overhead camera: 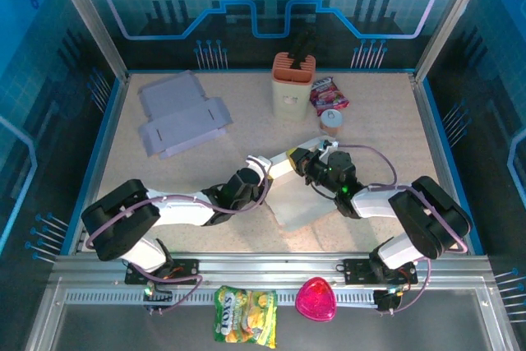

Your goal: Fold the paper box

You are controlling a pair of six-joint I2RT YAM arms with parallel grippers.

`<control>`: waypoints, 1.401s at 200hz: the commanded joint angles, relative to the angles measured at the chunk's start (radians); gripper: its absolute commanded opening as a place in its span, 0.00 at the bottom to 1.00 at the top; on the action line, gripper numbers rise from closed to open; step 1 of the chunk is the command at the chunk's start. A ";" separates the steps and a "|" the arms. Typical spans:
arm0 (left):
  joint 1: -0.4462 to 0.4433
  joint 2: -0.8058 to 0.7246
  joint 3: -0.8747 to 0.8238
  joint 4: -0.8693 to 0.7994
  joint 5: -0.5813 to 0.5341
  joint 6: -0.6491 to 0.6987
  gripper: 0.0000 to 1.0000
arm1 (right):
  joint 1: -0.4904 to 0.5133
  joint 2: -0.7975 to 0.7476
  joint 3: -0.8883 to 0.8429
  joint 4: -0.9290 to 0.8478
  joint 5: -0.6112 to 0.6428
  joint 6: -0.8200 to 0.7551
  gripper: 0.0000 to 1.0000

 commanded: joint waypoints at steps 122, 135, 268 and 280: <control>-0.097 0.146 0.140 -0.033 -0.356 -0.237 0.06 | 0.060 0.056 -0.034 0.028 0.064 0.036 0.00; -0.103 0.156 0.165 -0.073 -0.383 -0.291 0.05 | 0.074 0.060 -0.039 0.042 0.085 0.045 0.00; -0.116 0.252 0.298 -0.267 -0.486 -0.499 0.00 | 0.121 0.014 -0.047 -0.015 0.161 0.074 0.00; -0.115 0.254 0.305 -0.287 -0.497 -0.524 0.00 | 0.123 0.012 -0.048 -0.016 0.162 0.076 0.00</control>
